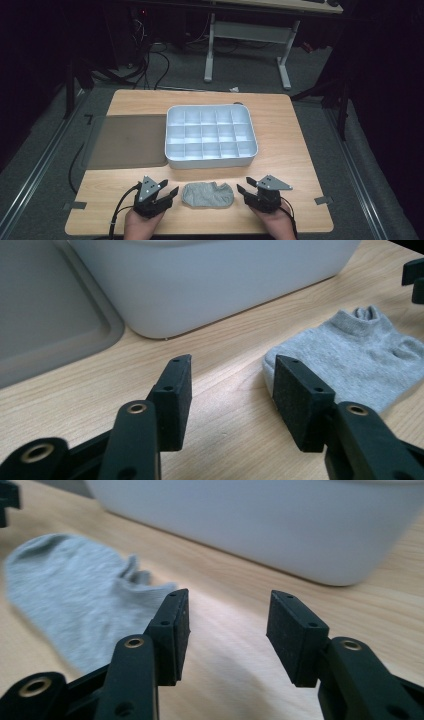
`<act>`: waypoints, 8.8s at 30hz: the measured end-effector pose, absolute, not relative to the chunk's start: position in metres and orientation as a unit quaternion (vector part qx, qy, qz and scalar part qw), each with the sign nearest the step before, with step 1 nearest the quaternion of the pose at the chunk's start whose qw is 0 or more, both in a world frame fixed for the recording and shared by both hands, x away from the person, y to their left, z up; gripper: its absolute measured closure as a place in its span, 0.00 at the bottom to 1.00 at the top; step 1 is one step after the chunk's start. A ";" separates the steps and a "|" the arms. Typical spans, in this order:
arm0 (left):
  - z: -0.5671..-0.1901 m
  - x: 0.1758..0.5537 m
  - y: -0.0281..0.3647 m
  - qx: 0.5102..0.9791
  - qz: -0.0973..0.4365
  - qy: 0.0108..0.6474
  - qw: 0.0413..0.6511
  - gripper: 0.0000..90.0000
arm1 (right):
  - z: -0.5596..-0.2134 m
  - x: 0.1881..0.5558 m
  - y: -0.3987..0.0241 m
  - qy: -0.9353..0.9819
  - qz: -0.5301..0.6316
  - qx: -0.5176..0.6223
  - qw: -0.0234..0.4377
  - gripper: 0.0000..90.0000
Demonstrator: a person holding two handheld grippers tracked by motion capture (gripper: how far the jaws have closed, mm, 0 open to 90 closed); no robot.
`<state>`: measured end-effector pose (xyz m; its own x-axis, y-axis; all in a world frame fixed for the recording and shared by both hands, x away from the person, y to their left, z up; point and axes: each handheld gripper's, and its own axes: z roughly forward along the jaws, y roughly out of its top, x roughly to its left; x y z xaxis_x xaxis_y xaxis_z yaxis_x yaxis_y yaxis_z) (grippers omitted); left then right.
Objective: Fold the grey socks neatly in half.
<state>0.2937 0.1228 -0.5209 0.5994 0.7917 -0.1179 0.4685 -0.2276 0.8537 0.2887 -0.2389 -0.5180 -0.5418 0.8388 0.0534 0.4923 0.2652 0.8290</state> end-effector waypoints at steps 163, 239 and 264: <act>-0.537 0.299 0.082 0.753 -0.026 0.435 0.493 0.84 | -0.476 0.276 -0.152 0.788 0.460 0.371 0.170 0.75; -0.504 0.287 0.061 0.761 0.114 0.366 0.524 0.99 | -0.530 0.267 -0.126 0.842 0.409 0.322 0.143 0.98; -0.530 0.301 0.052 0.780 0.079 0.394 0.479 1.00 | -0.515 0.261 -0.137 0.828 0.439 0.318 0.143 0.90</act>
<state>0.3005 0.0524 -0.5298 0.6764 0.6915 -0.2535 0.5392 -0.2305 0.8100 0.2610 -0.1366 -0.5145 -0.7569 0.6521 0.0433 0.4015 0.4117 0.8181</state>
